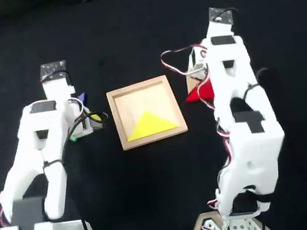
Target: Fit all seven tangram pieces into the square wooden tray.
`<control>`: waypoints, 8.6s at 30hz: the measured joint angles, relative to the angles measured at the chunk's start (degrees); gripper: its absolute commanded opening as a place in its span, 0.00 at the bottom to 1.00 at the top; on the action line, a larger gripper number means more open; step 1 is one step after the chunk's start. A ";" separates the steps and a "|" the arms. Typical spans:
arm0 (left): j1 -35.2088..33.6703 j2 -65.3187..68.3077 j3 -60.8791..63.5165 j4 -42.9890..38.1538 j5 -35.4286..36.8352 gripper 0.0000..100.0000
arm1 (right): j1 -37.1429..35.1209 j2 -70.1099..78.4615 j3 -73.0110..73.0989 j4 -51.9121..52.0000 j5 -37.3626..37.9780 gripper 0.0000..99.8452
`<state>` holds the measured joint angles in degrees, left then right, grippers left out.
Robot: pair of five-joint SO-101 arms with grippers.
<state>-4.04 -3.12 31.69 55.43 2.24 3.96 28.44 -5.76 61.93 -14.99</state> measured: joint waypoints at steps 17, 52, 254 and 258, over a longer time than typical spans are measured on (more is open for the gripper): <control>0.00 4.04 0.00 -0.53 0.00 0.31 | 2.55 9.05 -13.98 13.98 -4.40 0.29; 0.00 4.04 0.00 -0.53 0.00 0.31 | 1.76 29.01 -48.35 30.95 7.03 0.01; -8.35 -10.90 14.15 -0.88 -2.90 0.31 | -21.98 -5.89 12.04 -16.53 44.92 0.01; -8.35 -10.90 14.15 -1.05 -2.90 0.31 | -21.71 -6.24 12.57 -16.79 47.82 0.01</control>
<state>-12.40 -14.02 45.85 54.37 -0.66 -17.76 22.20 6.81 45.14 32.84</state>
